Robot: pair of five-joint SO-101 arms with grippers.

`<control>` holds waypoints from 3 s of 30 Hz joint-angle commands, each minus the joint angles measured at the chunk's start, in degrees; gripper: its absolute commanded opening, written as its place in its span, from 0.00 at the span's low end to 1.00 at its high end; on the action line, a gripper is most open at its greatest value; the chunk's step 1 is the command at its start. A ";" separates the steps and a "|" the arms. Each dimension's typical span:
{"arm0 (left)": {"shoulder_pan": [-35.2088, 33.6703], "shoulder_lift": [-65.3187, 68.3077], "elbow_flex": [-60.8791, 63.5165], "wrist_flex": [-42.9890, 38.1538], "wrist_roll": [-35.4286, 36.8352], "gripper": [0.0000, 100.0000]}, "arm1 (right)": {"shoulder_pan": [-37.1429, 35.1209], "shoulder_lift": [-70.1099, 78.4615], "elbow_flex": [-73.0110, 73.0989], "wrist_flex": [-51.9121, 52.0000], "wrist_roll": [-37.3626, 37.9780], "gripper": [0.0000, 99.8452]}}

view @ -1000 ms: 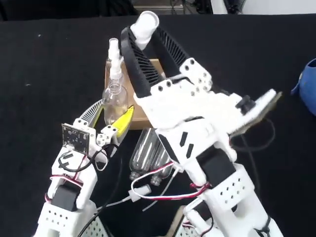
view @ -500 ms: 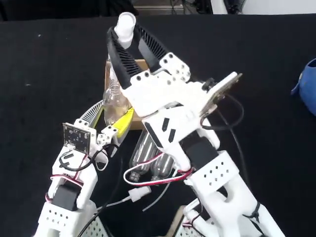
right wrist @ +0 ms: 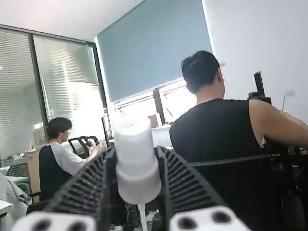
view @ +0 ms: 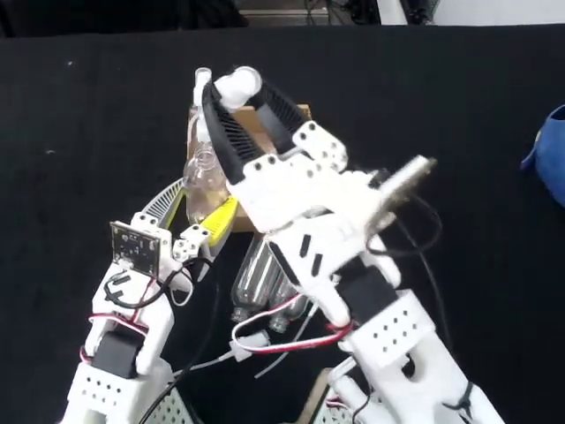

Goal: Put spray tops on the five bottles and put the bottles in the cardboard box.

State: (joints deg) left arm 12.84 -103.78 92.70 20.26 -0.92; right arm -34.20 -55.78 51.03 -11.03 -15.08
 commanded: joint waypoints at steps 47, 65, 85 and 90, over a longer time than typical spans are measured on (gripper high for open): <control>0.13 -0.70 -0.92 -1.41 0.09 0.03 | 2.11 1.27 -17.01 22.68 0.79 0.01; 0.13 -0.70 -0.92 -1.41 0.09 0.03 | 2.11 1.36 -20.26 29.71 0.79 0.01; 0.13 -0.70 -0.92 -1.41 0.09 0.03 | -7.38 1.89 -13.05 36.31 11.52 0.02; 0.13 -0.70 -0.92 -1.41 0.09 0.03 | -9.14 1.89 -14.20 40.44 11.43 0.17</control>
State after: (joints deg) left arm 12.75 -103.78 92.70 20.26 -0.92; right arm -40.97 -54.29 38.37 26.77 -4.26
